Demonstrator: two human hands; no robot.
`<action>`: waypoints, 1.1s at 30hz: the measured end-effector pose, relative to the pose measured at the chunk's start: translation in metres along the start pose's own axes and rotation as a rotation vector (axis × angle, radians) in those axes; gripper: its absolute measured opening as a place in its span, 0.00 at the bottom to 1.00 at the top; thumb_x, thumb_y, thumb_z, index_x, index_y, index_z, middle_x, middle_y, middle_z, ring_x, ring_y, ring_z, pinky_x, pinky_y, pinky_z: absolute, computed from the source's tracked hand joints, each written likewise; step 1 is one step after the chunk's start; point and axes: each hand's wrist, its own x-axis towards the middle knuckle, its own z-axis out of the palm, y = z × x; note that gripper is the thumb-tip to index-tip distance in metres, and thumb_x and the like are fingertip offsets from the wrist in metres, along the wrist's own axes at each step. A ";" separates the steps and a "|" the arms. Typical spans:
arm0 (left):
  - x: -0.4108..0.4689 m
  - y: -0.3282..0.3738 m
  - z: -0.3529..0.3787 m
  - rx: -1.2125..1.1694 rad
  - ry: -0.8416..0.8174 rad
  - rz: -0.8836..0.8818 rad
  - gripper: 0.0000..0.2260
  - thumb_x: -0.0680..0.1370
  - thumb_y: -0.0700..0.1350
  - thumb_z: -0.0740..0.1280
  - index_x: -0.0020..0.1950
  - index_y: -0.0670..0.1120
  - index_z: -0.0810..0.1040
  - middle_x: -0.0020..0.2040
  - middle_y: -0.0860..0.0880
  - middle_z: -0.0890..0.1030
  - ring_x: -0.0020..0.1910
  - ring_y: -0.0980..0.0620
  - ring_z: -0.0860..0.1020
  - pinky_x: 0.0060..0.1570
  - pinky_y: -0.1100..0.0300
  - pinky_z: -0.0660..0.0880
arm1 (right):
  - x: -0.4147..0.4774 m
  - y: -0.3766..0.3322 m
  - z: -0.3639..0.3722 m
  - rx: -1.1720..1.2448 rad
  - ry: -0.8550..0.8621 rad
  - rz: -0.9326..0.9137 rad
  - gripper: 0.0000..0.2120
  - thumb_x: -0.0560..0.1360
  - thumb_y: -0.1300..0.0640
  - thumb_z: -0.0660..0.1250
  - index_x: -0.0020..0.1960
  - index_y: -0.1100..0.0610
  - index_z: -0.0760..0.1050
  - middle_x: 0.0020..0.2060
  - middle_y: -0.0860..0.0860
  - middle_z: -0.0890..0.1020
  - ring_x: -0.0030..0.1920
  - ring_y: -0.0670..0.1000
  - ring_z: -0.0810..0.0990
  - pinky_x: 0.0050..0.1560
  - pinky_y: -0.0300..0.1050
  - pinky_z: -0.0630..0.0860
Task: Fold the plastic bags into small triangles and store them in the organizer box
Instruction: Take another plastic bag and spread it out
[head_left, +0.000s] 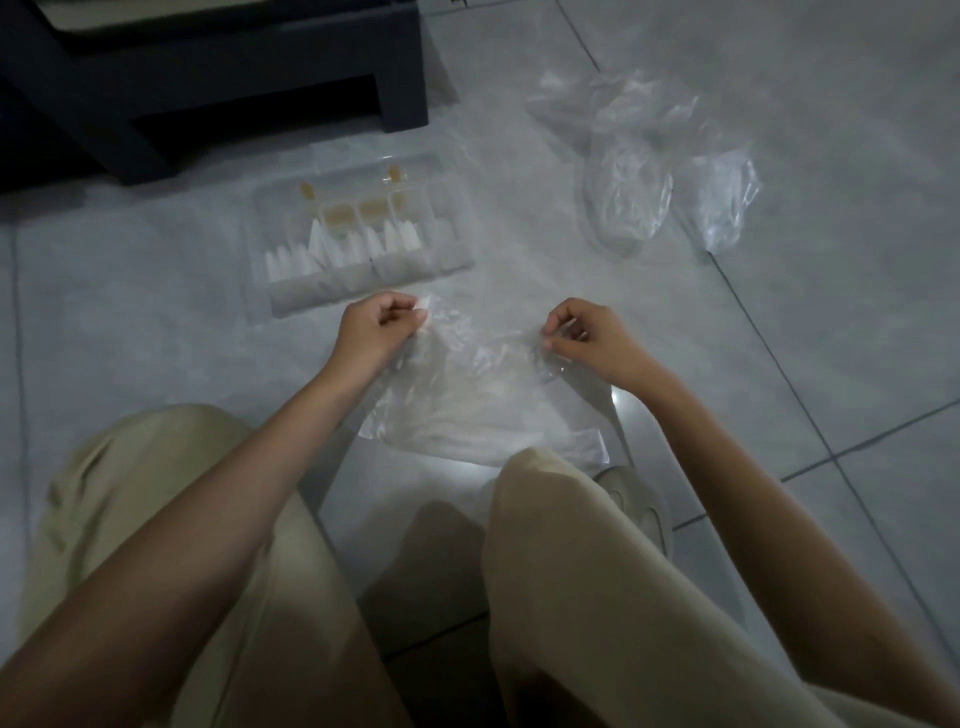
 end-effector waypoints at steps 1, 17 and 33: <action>-0.001 0.000 -0.001 0.002 0.012 0.018 0.06 0.76 0.37 0.69 0.53 0.41 0.78 0.39 0.52 0.78 0.32 0.70 0.75 0.42 0.73 0.72 | -0.002 0.002 0.000 -0.040 -0.009 0.004 0.14 0.72 0.65 0.72 0.39 0.48 0.73 0.34 0.44 0.76 0.31 0.39 0.74 0.37 0.33 0.71; -0.004 -0.004 -0.011 -0.059 0.179 -0.024 0.09 0.79 0.36 0.65 0.39 0.45 0.75 0.33 0.47 0.74 0.24 0.63 0.75 0.28 0.71 0.73 | -0.038 0.012 0.011 -0.342 0.665 -0.028 0.04 0.73 0.65 0.62 0.44 0.59 0.67 0.28 0.57 0.73 0.28 0.59 0.72 0.32 0.45 0.61; -0.007 -0.004 -0.008 -0.153 0.164 -0.132 0.10 0.80 0.38 0.65 0.39 0.46 0.73 0.32 0.47 0.73 0.20 0.62 0.70 0.25 0.71 0.67 | -0.031 -0.012 -0.023 0.499 0.172 0.074 0.02 0.76 0.58 0.60 0.47 0.55 0.70 0.37 0.51 0.80 0.29 0.51 0.78 0.32 0.40 0.72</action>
